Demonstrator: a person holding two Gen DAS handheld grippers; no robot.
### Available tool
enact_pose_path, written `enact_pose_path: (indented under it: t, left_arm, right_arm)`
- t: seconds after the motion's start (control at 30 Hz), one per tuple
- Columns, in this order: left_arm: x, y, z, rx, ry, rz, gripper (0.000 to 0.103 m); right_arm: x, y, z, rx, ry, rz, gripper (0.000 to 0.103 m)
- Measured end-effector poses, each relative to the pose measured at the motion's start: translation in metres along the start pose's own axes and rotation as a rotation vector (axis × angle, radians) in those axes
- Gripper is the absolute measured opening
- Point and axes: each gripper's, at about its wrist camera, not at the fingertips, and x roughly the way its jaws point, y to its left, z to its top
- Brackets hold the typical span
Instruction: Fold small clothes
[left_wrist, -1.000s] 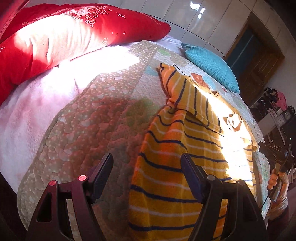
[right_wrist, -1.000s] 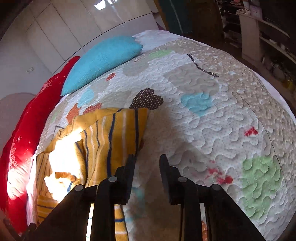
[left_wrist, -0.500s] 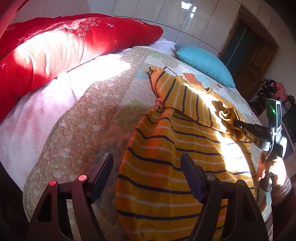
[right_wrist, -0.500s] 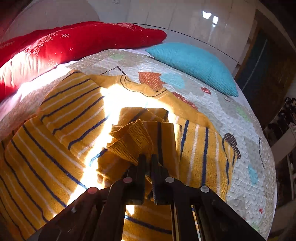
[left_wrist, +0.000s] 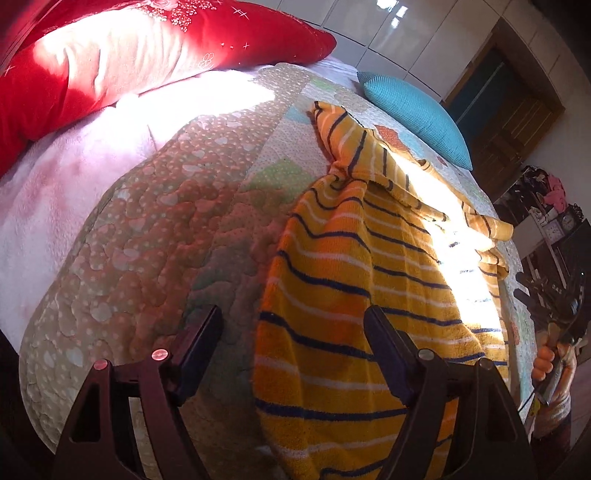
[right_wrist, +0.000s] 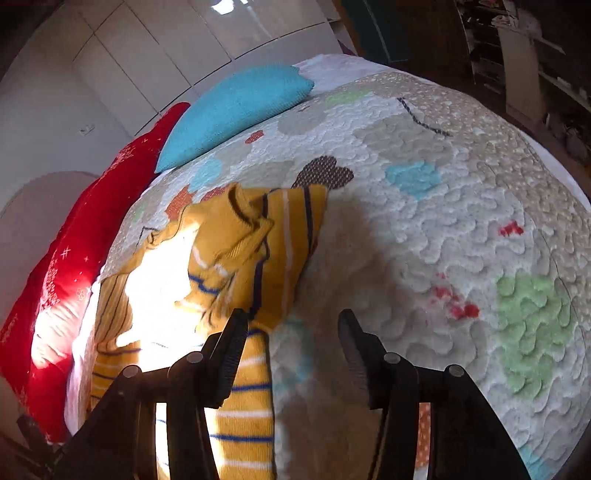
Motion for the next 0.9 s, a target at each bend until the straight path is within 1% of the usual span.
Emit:
enact_pose_path:
  t: [0.07,0.13,0.17,0.2,0.27,0.33,0.37,0.4,0.5,0.57,0.6,0.63,0.67,0.7,0.77,0.8,0.9]
  left_arm:
    - [0.001,-0.006,-0.002,0.016,0.015,-0.038,0.081]
    - [0.003,-0.012,-0.007,0.019,0.037,-0.107,0.081]
    - [0.004,-0.015,-0.009,0.022,0.046,-0.134,0.081]
    - [0.004,-0.018,-0.012,0.023,0.055,-0.156,0.081]
    - [0.003,-0.024,-0.022,0.027,0.063,-0.192,0.081]
    - [-0.001,-0.030,-0.033,0.041,0.065,-0.218,0.078]
    - [-0.004,-0.031,-0.038,0.043,0.063,-0.225,0.074]
    - [-0.006,-0.032,-0.043,0.037,0.063,-0.238,0.073]
    - [-0.012,-0.026,-0.057,-0.014,0.061,-0.282,0.073]
    - [-0.013,-0.027,-0.062,-0.025,0.055,-0.264,0.072]
    - [-0.014,-0.029,-0.062,-0.021,0.050,-0.233,0.064]
    - [-0.014,-0.033,-0.062,-0.013,0.049,-0.183,0.057]
    - [-0.013,-0.035,-0.060,-0.007,0.054,-0.126,0.033]
    - [-0.012,-0.036,-0.057,-0.012,0.064,-0.085,0.014]
    - [-0.016,-0.029,-0.052,-0.068,0.080,-0.127,0.013]
    - [-0.020,-0.026,-0.050,-0.088,0.080,-0.149,0.012]
    - [-0.045,-0.026,-0.054,-0.078,0.053,-0.166,0.010]
  right_arm:
    - [-0.007,-0.008,-0.032,0.010,0.071,0.079,0.055]
    - [-0.008,-0.015,-0.065,0.021,0.142,0.162,0.055]
    - [-0.010,-0.017,-0.080,0.024,0.158,0.200,0.056]
    - [-0.014,-0.017,-0.092,0.026,0.157,0.242,0.056]
    - [-0.021,-0.017,-0.112,0.049,0.174,0.343,0.056]
    - [-0.021,-0.016,-0.131,0.092,0.211,0.458,0.056]
    - [-0.020,-0.013,-0.142,0.094,0.230,0.501,0.056]
    - [-0.020,-0.008,-0.152,0.079,0.244,0.520,0.056]
    - [-0.026,0.008,-0.177,0.028,0.251,0.546,0.056]
    - [-0.029,0.013,-0.191,0.026,0.238,0.541,0.055]
    - [-0.030,0.016,-0.197,0.025,0.225,0.525,0.048]
    - [-0.031,0.018,-0.199,0.024,0.214,0.491,0.026]
    - [-0.029,0.020,-0.199,0.021,0.214,0.452,0.015]
    - [-0.027,0.018,-0.195,0.033,0.221,0.442,0.010]
    - [-0.024,0.011,-0.188,0.078,0.224,0.471,0.009]
    - [-0.029,0.009,-0.187,0.077,0.220,0.472,0.009]
    - [-0.054,0.007,-0.187,0.029,0.202,0.477,0.009]
